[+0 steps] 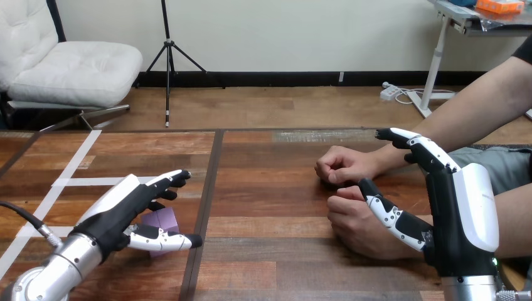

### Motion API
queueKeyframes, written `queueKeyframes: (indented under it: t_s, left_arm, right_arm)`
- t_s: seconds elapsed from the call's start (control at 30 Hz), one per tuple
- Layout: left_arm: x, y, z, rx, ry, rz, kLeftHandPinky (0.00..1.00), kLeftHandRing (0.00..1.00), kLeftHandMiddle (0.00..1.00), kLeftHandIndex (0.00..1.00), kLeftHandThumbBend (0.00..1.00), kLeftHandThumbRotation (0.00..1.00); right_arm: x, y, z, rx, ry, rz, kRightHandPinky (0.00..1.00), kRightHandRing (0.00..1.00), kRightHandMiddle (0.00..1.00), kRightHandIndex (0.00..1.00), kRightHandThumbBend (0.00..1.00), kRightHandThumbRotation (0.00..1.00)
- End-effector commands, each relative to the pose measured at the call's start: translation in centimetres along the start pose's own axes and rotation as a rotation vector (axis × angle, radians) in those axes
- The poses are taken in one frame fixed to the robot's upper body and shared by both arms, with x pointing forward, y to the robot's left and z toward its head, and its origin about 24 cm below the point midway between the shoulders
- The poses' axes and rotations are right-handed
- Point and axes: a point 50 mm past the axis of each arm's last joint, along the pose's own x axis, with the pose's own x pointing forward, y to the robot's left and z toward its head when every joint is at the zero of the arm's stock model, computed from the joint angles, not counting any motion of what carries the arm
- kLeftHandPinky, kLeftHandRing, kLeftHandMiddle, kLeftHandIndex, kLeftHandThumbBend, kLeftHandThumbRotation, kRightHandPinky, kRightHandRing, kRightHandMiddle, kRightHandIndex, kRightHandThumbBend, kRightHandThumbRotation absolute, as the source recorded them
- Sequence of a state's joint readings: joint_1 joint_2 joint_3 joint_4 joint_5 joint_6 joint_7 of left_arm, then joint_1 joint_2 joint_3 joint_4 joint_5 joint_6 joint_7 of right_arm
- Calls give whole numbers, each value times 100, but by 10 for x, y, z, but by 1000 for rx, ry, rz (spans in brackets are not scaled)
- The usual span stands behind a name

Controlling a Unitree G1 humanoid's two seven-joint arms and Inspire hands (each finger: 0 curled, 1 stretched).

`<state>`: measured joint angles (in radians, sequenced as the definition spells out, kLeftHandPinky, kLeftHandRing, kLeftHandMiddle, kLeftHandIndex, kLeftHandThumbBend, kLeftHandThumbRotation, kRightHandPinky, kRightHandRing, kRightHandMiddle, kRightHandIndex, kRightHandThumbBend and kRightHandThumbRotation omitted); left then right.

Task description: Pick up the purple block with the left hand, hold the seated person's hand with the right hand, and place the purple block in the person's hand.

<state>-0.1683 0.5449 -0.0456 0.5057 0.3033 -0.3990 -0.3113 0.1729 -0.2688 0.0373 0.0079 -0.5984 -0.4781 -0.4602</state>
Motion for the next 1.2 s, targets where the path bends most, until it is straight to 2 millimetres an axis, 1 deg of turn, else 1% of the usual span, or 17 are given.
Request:
queueKeyframes:
  t_s: [0.0,0.2,0.4,0.63,0.83,1.17]
  left_arm:
    - [13,16,21,28,-99,59,78,87,91,92,75,24]
    - [12,15,22,30,-102,75,80,89,92,93,75,28]
    - [12,15,22,35,-100,104,82,91,94,94,75,30]
    - [12,15,22,92,-72,117,84,92,95,94,75,32]
    - [13,16,22,169,-40,107,82,91,94,95,73,32]
    - [14,15,22,275,25,94,76,86,91,92,72,29]
  right_arm:
    - [17,-7,10,1,-65,-52,67,75,76,73,46,16]
    - [16,-8,9,1,-66,-50,67,75,76,73,46,15]
    - [16,-8,9,-10,-66,-47,67,75,77,73,46,15]
    - [16,-8,9,-13,-62,-40,67,75,77,73,46,16]
    - [16,-7,9,-13,-63,-39,67,75,76,73,45,16]
    - [15,-7,9,-18,-61,-34,66,75,76,72,45,17]
